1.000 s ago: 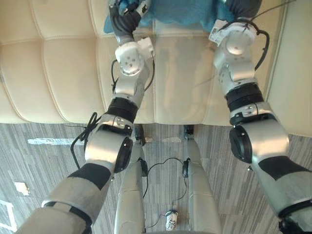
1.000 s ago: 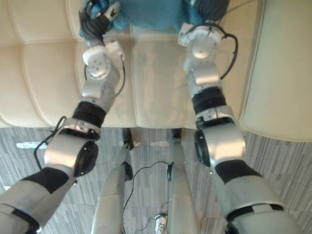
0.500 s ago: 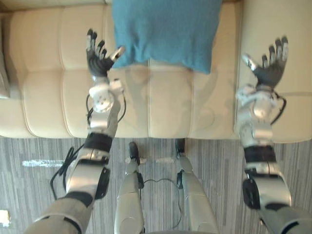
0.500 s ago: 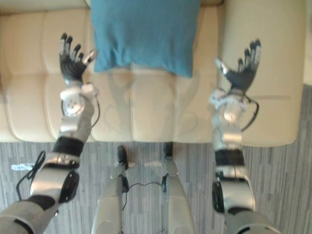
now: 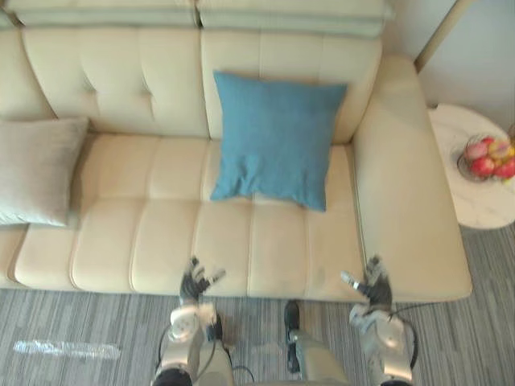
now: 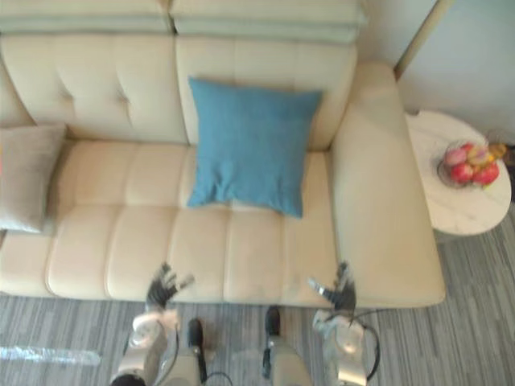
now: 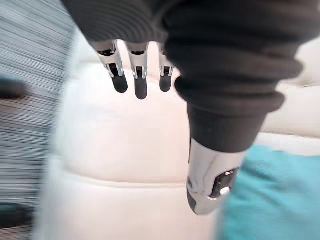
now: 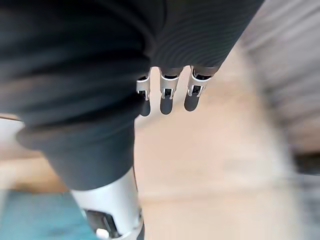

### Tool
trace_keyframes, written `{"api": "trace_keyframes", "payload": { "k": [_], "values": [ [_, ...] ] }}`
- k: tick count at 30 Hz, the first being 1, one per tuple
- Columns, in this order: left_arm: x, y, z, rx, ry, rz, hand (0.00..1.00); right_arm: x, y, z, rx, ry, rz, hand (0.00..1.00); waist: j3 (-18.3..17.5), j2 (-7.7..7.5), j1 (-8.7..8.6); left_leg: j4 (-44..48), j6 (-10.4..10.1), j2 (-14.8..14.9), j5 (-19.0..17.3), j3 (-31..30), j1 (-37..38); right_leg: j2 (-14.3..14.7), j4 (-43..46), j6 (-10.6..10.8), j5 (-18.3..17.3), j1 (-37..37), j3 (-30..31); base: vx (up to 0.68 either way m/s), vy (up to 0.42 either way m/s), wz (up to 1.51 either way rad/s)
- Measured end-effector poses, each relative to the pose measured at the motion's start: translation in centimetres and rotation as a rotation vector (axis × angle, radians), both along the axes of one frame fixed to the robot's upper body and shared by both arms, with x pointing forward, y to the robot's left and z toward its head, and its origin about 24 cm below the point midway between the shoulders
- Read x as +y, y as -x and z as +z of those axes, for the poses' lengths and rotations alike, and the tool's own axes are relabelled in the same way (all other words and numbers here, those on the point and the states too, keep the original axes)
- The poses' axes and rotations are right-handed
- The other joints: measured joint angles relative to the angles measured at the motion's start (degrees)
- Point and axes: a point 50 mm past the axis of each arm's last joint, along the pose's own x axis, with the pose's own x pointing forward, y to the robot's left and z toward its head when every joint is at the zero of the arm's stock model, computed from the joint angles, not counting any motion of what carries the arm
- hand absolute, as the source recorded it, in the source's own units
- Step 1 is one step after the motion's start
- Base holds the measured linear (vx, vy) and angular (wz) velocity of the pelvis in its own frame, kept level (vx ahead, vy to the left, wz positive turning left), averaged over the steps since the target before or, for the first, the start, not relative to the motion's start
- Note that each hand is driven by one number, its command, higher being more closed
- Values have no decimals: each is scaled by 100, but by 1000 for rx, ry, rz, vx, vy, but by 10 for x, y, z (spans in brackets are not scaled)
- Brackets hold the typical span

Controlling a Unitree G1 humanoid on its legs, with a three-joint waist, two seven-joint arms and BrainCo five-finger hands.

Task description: Pick up cushions and gather them together orderly.

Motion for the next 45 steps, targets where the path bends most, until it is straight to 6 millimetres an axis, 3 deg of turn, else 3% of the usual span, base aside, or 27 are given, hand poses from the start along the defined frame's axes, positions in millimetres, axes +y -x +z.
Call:
{"api": "trace_keyframes", "payload": {
  "k": [4,9,13,16,17,19,20,21,22,25,26,27,28,30,31,32,33,35,36,37,38,39,40,42,44,45],
  "values": [
    [11,28,-17,149,-35,-7,0,0,39,-28,210,-61,-66,0,-87,-1,-4,-146,22,-157,-11,-2,304,-124,-492,71,226,461,29,30,62,-1],
    [23,36,-19,192,-89,-48,0,-5,53,-35,279,-74,-97,0,-154,-17,-44,-203,54,-251,-37,22,550,-199,-683,118,306,725,97,22,24,-6],
    [24,35,-19,191,-96,-59,0,-5,49,-35,278,-79,-90,0,-143,-103,-56,-188,64,-280,-52,65,541,-218,-664,134,334,676,167,-8,3,-7],
    [24,25,-16,168,-102,-65,0,-2,26,-29,228,-81,-70,0,-73,-162,-30,166,84,-219,-208,243,245,-184,-303,155,382,258,299,-51,8,-31],
    [23,21,-15,159,-102,-67,0,-1,20,-27,212,-80,-63,0,-49,-155,-29,337,93,-178,-277,264,127,-158,-204,169,414,154,293,-103,9,-35],
    [19,6,-10,130,-97,-72,0,2,8,-23,179,-73,-31,0,-3,-100,34,782,216,27,-472,359,-107,-17,-170,392,848,-7,257,-139,18,-42],
    [18,4,-9,120,-90,-64,0,5,3,-21,170,-70,-14,0,37,-2,107,813,252,232,-473,461,-142,34,-206,429,933,44,219,-146,28,-17],
    [15,-7,-3,75,-78,-45,0,8,-3,-18,148,-75,-10,0,71,39,74,833,230,279,-395,341,-195,-40,1066,116,68,-172,-120,-100,12,15],
    [15,-12,1,45,-78,-42,0,9,-2,-19,153,-79,-12,0,84,50,85,836,235,269,-335,255,-167,-174,2035,84,-483,-290,-302,-75,-2,52],
    [21,-13,4,27,-91,-21,0,12,-1,-19,155,-84,-12,0,-5,-99,162,1162,207,256,-253,-5,-400,-699,3730,448,-1063,-7,-344,-82,-168,54],
    [22,-13,4,27,-91,-9,0,13,-2,-19,151,-85,-11,0,-28,-136,178,1250,167,266,-229,-49,-496,-784,3863,480,-1073,58,-290,-147,-303,37],
    [23,-13,4,29,-90,5,0,14,-4,-18,145,-86,-13,0,-75,-209,273,1364,58,335,-149,-151,-676,-701,3723,668,-1198,97,-205,-158,-235,15],
    [19,-11,2,38,-76,24,0,11,-5,-17,144,-74,-11,0,-85,-36,382,1292,43,472,-18,-145,-756,-447,3402,665,-1194,118,-252,-163,-196,1],
    [4,-1,-5,76,-35,32,0,7,-7,-15,140,-53,-13,0,-151,69,464,1024,103,567,306,-38,-802,-308,2629,686,-1507,532,-238,-139,-184,-1],
    [-1,-1,-6,81,-28,16,0,7,-8,-14,132,-48,-15,0,-80,-58,459,1030,46,514,397,24,-857,-400,2507,583,-1919,577,-289,-163,-254,12],
    [-3,-2,-6,82,-25,6,0,7,-10,-12,120,-44,-15,0,-74,-63,450,1056,-20,525,437,13,-950,-383,2433,441,-2061,574,-430,-237,-255,7],
    [-9,-6,-5,75,-17,-15,0,5,-14,-10,103,-33,-13,0,-15,61,462,1079,-150,660,529,-19,-1021,-250,2416,296,-2134,547,-575,-259,-199,-2],
    [-13,-2,-7,91,-15,-38,0,6,-12,-11,112,-31,-11,0,10,123,426,965,-164,807,808,-2,-932,-152,2486,93,-2198,580,-832,-277,-178,9],
    [-14,0,-8,97,-15,-46,0,7,-10,-12,121,-29,-16,0,8,118,378,684,-166,768,1152,-10,-836,-165,2468,15,-2175,603,-948,-234,-132,40],
    [-16,-1,-8,94,-13,-54,0,7,-4,-15,140,-31,-23,0,29,7,309,650,-118,737,1177,10,-795,-243,2363,-99,-2144,632,-1117,-255,-136,27],
    [-18,-2,-8,93,-6,-54,0,5,1,-17,155,-31,-35,0,20,0,324,1078,49,730,750,44,-804,-268,2224,-260,-2047,633,-1233,-228,-72,13],
    [-18,-1,-8,97,-7,-50,0,3,4,-18,165,-31,-46,0,51,-12,301,1569,155,632,335,42,-808,-333,2182,-266,-1945,606,-1265,-218,-48,0],
    [-17,-1,-8,99,-8,-50,0,3,6,-19,171,-32,-49,0,52,-15,292,1728,163,611,197,40,-799,-348,2145,-260,-1903,601,-1270,-238,20,13],
    [-17,2,-10,108,-8,-50,0,1,19,-25,217,-36,-59,0,41,-23,231,2440,182,534,-487,2,-671,-408,1912,-213,-1663,570,-1267,-220,122,6],
    [-14,13,-15,146,-10,-38,0,0,29,-30,263,-54,-87,0,-31,146,176,2193,16,457,-1084,26,-284,-369,1725,-48,-1502,578,-1162,-131,221,-1],
    [-11,13,-15,145,-15,-34,0,3,31,-32,276,-71,-89,0,-8,96,152,2080,32,379,-1113,69,-253,-391,1713,30,-1455,572,-1086,-89,200,-10]
  ]
}}
